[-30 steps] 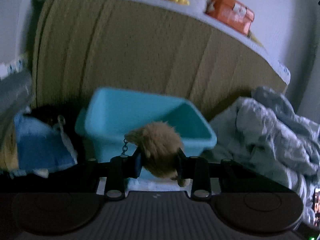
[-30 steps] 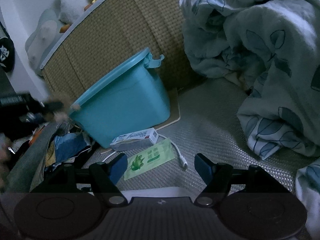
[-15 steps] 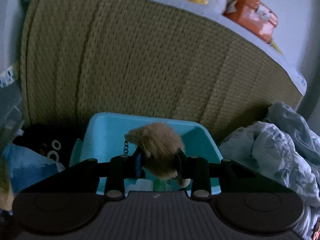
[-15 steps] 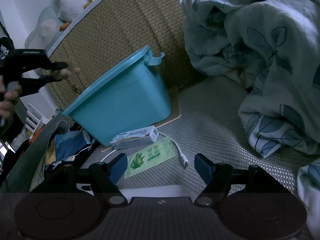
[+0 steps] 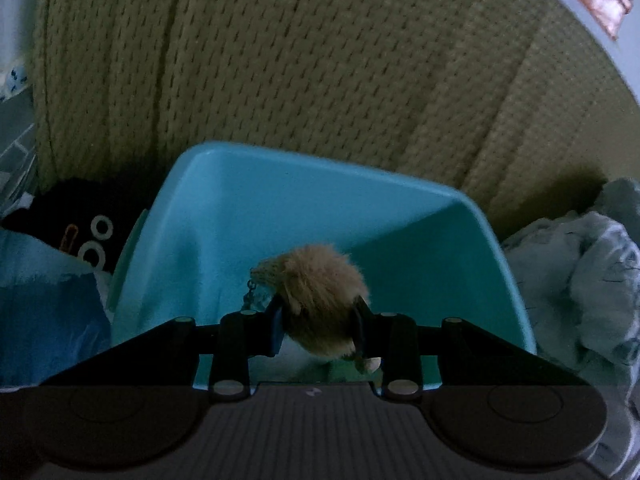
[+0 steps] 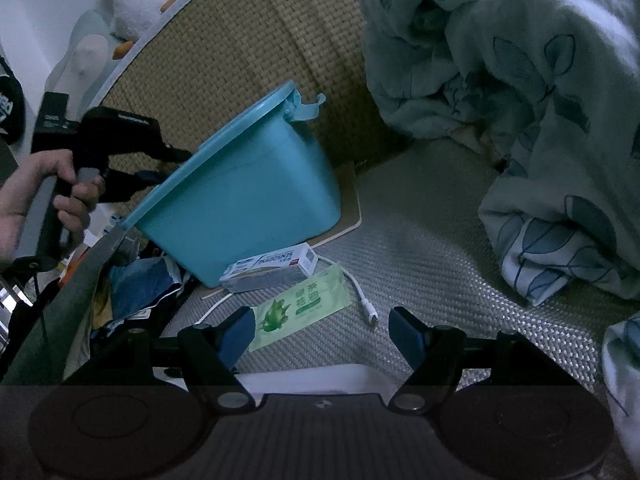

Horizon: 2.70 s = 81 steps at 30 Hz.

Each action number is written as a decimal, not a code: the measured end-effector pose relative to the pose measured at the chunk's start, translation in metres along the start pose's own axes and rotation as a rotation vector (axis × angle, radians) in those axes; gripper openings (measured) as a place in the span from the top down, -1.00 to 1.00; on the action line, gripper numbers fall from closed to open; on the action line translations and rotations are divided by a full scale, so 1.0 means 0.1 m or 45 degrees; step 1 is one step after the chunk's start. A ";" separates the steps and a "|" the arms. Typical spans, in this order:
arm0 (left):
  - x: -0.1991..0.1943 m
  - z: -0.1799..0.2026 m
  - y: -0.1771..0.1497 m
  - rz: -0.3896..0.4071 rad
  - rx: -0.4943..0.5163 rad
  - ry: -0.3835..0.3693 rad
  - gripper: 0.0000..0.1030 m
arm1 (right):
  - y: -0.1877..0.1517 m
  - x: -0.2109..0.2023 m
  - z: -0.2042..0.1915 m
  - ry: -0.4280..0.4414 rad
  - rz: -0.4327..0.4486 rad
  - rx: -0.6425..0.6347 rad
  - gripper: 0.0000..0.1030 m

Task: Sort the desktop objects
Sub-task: 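Lift the plush with the left gripper and carry it over the teal bin, then open the left gripper to drop the plush into the teal bin, then move the left gripper to the white Sensodyne toothpaste box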

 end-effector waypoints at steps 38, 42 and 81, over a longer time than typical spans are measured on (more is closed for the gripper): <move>-1.17 0.25 -0.58 0.261 0.495 -0.228 0.17 | -0.05 0.03 0.07 -0.029 -0.044 0.048 -0.52; -1.13 0.29 -0.91 0.247 0.618 -0.229 0.15 | -0.05 0.02 0.07 -0.026 -0.042 0.047 -0.52; 0.29 0.85 -1.81 -0.048 1.741 -0.032 -0.13 | -0.08 0.07 -0.04 0.097 -0.089 0.106 -0.52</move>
Point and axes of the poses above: each gripper's, at about its wrist camera, not at the fingertips, and x roughly the way its jaws point, z to its right, y to its top, the point moved 10 cm from there along x, roughly the way its jaws point, and after that the axes turned 10 degrees about y, right-handed, at the moved point
